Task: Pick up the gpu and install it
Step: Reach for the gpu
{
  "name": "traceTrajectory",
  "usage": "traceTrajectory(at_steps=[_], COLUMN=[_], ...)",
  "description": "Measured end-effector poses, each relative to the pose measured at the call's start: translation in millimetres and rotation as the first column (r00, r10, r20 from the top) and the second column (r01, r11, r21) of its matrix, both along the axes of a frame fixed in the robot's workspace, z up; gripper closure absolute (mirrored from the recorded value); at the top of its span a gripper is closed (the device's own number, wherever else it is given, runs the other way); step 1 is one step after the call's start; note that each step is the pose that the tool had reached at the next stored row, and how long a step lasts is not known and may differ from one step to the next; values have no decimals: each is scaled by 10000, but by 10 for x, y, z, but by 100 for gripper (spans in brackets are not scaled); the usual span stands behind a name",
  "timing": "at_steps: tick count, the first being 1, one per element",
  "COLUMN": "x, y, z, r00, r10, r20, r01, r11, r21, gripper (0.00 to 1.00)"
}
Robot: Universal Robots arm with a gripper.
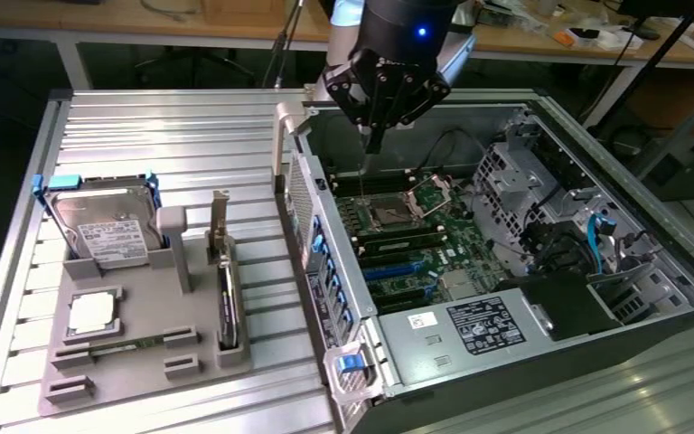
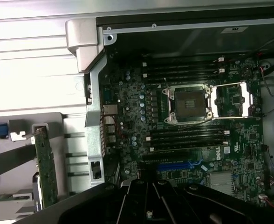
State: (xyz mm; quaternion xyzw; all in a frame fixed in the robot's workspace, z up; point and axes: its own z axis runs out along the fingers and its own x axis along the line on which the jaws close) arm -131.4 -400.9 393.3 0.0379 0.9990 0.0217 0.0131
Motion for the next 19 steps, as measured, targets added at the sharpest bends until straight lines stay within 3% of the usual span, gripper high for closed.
traceTrajectory(at_steps=[19], x=[-58], y=[-35], z=[0], r00=[10000], r10=[0], r20=[0], r01=[0], r11=[10000], r21=[1], gripper=[89])
